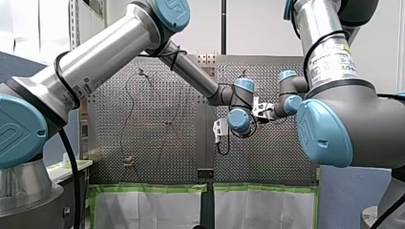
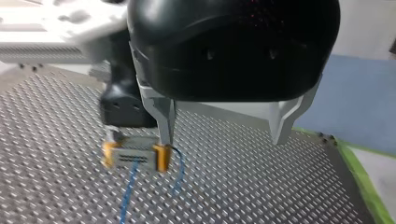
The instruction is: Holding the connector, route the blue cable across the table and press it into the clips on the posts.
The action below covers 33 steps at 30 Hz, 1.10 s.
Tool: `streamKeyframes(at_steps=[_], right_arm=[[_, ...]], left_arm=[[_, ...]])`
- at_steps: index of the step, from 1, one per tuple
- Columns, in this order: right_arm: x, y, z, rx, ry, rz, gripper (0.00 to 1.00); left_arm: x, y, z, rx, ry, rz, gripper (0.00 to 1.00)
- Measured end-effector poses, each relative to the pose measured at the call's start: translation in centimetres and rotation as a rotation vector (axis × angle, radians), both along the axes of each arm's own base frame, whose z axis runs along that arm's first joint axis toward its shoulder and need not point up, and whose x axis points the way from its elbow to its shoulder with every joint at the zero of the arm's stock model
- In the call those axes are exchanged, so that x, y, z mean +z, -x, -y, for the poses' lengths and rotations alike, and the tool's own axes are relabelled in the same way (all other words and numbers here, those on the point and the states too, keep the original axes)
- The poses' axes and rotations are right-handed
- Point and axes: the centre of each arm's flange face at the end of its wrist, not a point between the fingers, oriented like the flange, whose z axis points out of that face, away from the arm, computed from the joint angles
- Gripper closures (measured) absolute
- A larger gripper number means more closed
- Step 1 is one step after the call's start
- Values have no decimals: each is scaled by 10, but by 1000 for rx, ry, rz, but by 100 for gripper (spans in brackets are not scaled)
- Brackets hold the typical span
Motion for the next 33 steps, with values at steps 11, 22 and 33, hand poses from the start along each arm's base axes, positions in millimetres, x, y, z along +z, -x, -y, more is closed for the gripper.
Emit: streamKeyframes(at_steps=[11, 22, 33], right_arm=[[0, -2, -1, 11, -2, 6, 100], [0, -2, -1, 13, -2, 8, 100], [0, -3, -1, 14, 0, 7, 100]], left_arm=[[13, -19, 20, 83, 47, 78, 0], [19, -40, 35, 133, 93, 126, 0], [46, -79, 40, 192, 189, 209, 0]])
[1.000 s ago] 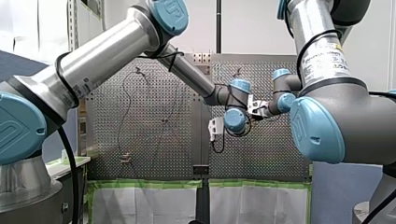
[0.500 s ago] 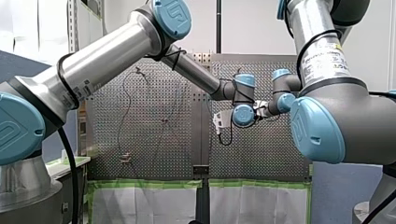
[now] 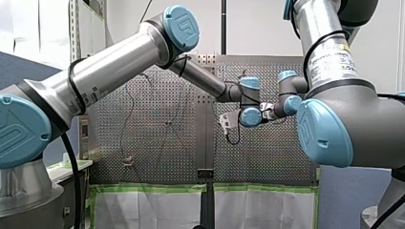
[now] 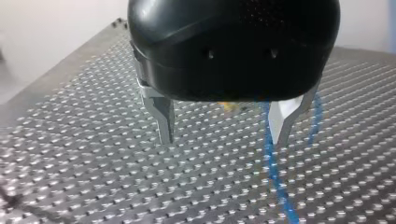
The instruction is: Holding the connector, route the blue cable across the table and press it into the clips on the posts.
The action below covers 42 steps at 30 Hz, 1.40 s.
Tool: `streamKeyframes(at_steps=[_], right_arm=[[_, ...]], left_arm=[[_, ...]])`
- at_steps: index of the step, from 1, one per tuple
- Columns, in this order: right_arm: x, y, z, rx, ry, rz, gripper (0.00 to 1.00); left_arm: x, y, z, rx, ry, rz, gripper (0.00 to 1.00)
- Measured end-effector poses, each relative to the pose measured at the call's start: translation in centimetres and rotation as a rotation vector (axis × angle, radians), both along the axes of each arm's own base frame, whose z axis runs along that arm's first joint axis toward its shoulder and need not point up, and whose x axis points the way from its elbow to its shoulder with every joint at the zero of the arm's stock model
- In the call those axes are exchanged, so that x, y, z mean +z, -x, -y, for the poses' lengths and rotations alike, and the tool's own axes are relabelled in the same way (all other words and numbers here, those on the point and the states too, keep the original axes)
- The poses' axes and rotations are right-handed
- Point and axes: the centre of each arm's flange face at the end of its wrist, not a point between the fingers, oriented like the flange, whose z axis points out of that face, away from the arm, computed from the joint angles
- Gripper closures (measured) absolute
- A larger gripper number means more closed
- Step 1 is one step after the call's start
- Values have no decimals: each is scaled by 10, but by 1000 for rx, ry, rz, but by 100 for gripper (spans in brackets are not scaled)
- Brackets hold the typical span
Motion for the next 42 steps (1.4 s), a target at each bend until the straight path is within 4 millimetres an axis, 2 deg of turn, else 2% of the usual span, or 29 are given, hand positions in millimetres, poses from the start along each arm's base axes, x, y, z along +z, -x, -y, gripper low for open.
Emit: streamKeyframes(at_steps=[2, 5, 10, 13, 22, 29, 31, 32, 34, 35, 36, 37, 42], right_arm=[[0, 0, 0, 0, 0, 0, 100], [0, 0, 0, 0, 0, 0, 100], [0, 0, 0, 1, 0, -2, 100], [0, 0, 0, 0, 1, -3, 100], [0, 0, 0, 1, 2, -4, 100], [0, 0, 0, 2, 3, -4, 100], [0, 0, 0, 1, 4, -5, 100], [0, 1, 0, 1, 4, -5, 100], [1, 1, 0, 1, 4, -7, 100], [1, 1, 0, 2, 4, -7, 100], [1, 1, 0, 2, 4, -8, 100], [1, 1, 0, 2, 4, -8, 100], [2, 0, -1, 4, 5, -8, 100]], left_arm=[[2, -4, 0, 5, 5, 4, 0], [-4, -9, -2, 8, -3, -6, 0], [-35, -19, -8, 12, -16, -38, 0], [-46, -27, -15, 22, -21, -49, 0], [-50, -48, -33, 66, -31, -52, 0], [-51, -52, -36, 55, -32, -56, 0], [-51, -52, -36, 57, -32, -57, 29], [-51, -52, -36, 57, -33, -58, 29], [-51, -52, -36, 58, -36, -59, 64], [-51, -52, -37, 58, -37, -59, 64], [-51, -52, -37, 58, -38, -59, 85], [-51, -52, -37, 58, -38, -59, 98], [-51, -53, -37, 53, -32, -59, 100]])
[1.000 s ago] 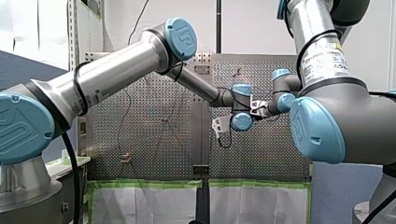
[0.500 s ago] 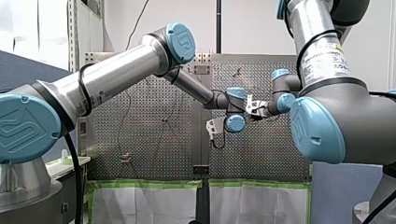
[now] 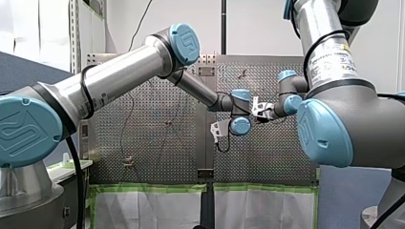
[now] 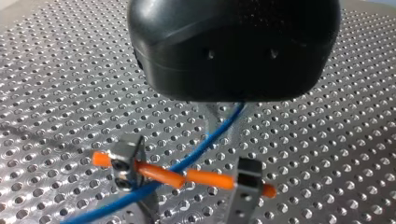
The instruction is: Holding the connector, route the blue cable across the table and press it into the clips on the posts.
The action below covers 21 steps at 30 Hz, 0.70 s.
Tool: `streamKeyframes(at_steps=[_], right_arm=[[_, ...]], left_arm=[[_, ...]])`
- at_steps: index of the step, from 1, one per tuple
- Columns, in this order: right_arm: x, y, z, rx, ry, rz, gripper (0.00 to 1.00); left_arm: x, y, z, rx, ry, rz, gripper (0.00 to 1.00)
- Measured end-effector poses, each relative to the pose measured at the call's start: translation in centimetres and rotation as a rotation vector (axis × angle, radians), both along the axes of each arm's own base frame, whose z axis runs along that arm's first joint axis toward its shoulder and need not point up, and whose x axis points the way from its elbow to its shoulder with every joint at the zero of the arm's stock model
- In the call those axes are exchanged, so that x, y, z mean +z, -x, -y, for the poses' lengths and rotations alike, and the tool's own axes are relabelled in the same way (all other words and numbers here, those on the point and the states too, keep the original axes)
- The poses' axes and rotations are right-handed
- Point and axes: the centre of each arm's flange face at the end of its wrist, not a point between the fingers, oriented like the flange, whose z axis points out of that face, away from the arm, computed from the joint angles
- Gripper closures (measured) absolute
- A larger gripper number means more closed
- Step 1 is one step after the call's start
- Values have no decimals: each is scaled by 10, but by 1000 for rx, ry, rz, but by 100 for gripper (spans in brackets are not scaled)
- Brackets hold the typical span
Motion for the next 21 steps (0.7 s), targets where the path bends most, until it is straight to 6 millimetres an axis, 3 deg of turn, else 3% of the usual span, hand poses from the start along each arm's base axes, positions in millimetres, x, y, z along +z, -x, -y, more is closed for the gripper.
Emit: streamKeyframes(at_steps=[11, 14, 21], right_arm=[[4, -1, -1, 2, 5, 1, 100], [9, 0, -1, 0, 10, 4, 100], [43, 5, -2, -4, 47, 36, 100]], left_arm=[[4, 9, 0, 28, 6, -17, 100], [13, 14, -1, 50, 19, -25, 100], [50, 26, -1, 53, 18, -26, 100]])
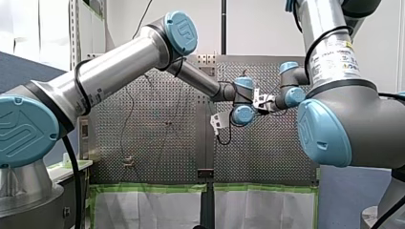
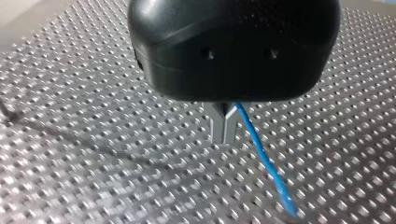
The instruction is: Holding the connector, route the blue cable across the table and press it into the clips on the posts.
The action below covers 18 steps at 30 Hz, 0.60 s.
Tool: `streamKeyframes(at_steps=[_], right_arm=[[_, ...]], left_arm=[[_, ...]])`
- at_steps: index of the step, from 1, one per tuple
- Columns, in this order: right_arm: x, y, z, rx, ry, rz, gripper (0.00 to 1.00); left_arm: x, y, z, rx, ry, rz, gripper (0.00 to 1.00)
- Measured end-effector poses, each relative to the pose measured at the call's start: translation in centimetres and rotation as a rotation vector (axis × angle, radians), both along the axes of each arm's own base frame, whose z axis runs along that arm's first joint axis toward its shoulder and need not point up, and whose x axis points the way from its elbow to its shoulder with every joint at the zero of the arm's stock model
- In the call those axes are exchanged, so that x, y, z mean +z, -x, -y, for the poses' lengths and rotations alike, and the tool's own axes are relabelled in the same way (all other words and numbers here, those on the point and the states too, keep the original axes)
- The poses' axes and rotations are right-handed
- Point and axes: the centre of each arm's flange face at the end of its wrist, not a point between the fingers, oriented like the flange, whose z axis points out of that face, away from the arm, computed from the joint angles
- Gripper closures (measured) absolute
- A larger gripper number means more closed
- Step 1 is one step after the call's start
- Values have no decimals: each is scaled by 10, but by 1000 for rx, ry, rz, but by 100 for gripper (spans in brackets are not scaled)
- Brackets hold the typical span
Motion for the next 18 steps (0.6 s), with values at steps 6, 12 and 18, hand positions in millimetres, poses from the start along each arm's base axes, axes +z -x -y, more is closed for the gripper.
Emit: streamKeyframes(at_steps=[6, 12, 18], right_arm=[[28, 1, -3, 4, 43, 16, 100], [52, 1, -8, 21, 77, 32, 100], [62, 0, -11, 30, 91, 40, 100]], left_arm=[[19, 8, 5, -13, 4, 14, 100], [33, 12, 11, -22, 9, 33, 100], [48, 15, 14, -23, 22, 46, 100]])
